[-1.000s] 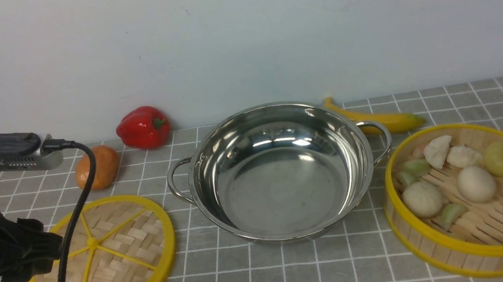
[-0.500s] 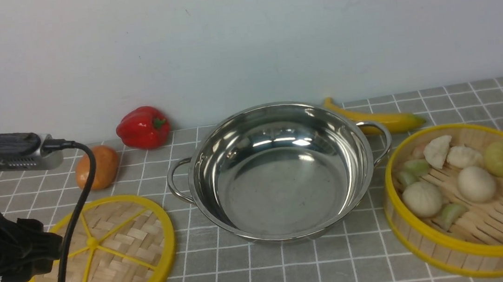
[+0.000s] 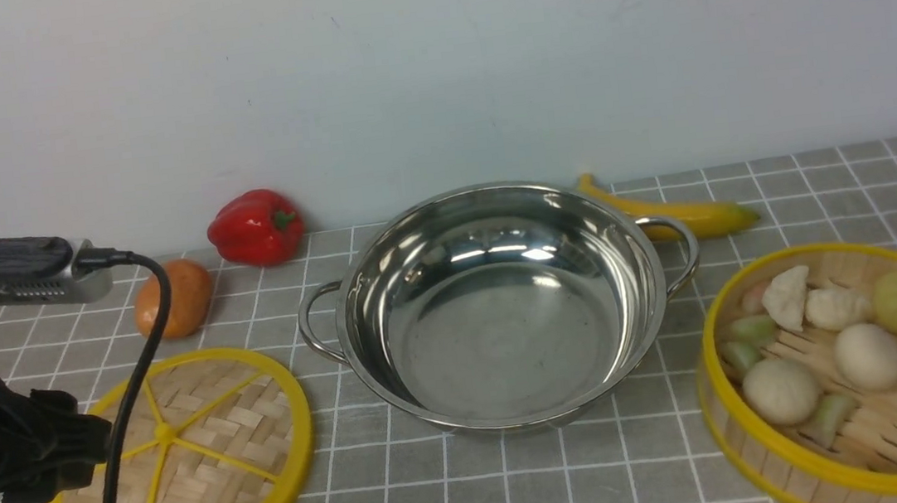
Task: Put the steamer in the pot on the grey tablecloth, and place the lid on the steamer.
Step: 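Reach for and grasp the rim of the bamboo steamer holding the buns with the right gripper, then place the bamboo steamer basket of food into the steel pot with the right gripper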
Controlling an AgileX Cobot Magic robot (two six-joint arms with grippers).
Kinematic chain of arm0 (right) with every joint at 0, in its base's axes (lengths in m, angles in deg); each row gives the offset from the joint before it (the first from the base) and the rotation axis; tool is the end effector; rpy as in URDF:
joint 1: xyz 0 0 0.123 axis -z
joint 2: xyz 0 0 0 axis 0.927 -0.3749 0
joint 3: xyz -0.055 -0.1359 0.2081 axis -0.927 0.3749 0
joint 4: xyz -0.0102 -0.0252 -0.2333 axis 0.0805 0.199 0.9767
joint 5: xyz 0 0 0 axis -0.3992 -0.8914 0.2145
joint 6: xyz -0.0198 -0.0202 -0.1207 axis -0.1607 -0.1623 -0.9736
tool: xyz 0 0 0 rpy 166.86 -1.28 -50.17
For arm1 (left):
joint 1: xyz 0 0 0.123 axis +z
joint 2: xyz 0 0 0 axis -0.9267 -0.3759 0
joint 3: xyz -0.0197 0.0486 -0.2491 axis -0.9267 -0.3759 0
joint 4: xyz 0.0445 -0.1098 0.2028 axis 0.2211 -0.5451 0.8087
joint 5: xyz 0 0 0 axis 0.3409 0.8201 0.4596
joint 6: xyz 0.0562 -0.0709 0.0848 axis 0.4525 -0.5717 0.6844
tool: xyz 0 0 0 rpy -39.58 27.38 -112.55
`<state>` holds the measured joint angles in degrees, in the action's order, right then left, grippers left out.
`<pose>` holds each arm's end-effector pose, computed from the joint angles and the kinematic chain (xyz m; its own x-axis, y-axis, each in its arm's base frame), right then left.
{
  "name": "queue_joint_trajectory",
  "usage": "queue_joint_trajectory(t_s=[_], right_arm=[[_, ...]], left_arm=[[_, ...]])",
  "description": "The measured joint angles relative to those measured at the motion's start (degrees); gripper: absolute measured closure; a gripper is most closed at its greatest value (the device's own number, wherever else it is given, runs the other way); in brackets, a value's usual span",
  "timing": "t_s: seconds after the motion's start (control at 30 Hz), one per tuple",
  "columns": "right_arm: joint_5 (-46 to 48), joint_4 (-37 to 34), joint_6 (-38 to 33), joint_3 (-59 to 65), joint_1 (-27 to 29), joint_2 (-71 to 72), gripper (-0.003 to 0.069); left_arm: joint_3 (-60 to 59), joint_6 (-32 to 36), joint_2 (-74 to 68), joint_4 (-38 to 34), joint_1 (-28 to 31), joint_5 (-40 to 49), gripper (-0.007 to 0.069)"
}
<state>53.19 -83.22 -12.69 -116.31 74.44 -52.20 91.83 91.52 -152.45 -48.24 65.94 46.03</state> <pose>0.2778 -0.0390 0.1166 -0.9571 0.2801 -0.0736 0.2841 0.9575 -0.0494 0.2129 -0.0014 0.2496 -0.9232 0.0853 -0.3747 0.0658 0.9957 0.0645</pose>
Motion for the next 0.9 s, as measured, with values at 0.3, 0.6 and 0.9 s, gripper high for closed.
queue_joint_trajectory(t_s=[0.3,0.6,0.9], right_arm=[[6.58,-0.27,0.06,0.06,0.0,2.42,0.0592],[13.39,0.16,-0.68,-0.06,0.0,12.73,0.0578],[22.94,-2.99,-4.19,-10.34,0.0,15.07,0.0578]], left_arm=[[0.05,0.0,0.0,0.05,0.0,-0.04,0.0216],[0.06,0.0,0.0,0.05,0.0,-0.04,0.0216],[0.06,0.0,0.0,0.05,0.0,-0.04,0.0216]])
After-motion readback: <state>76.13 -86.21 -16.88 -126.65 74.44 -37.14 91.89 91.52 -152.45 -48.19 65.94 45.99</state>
